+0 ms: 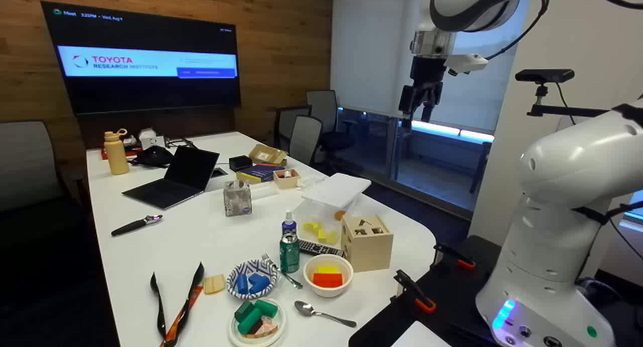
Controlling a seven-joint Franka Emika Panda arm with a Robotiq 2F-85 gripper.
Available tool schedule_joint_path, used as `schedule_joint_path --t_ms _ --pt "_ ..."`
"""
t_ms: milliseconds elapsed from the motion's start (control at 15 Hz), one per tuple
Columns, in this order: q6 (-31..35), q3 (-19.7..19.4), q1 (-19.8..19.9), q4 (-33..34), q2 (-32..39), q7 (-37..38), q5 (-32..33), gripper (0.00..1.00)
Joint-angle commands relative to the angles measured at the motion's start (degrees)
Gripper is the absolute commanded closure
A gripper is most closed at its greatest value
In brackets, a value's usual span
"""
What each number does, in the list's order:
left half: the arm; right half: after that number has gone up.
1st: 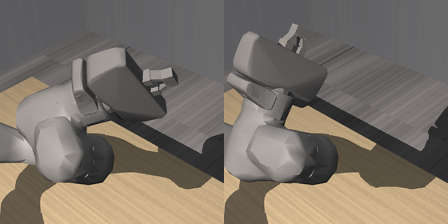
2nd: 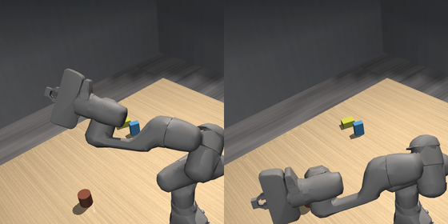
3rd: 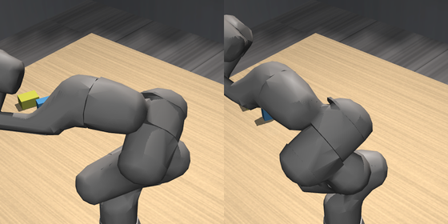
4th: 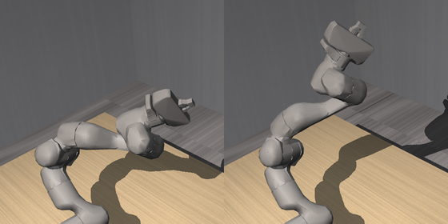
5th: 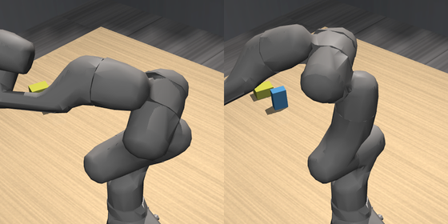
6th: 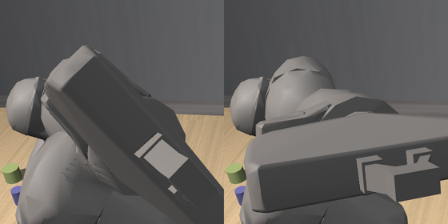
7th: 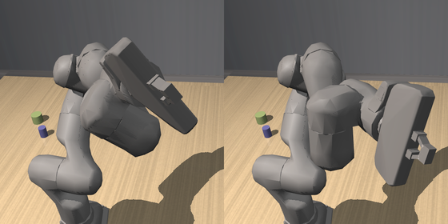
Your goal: Use the spoon to move one of the blocks to the table
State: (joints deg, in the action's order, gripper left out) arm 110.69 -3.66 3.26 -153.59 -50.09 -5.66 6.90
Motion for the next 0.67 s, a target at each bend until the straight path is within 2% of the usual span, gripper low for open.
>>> schedule_joint_path --t_ms 0,67,267,600 --pt "-0.17 -0.11 -0.18 0.14 0.03 0.12 0.09 0.0" --pt "-0.17 -0.11 -0.18 0.14 0.03 0.12 0.09 0.0" --pt "7.14 1.44 -2.68 -2.56 5.24 1.08 -1.19 0.0" --pt "27.74 4.99 -9.02 -6.37 21.51 1.26 -5.15 0.0"
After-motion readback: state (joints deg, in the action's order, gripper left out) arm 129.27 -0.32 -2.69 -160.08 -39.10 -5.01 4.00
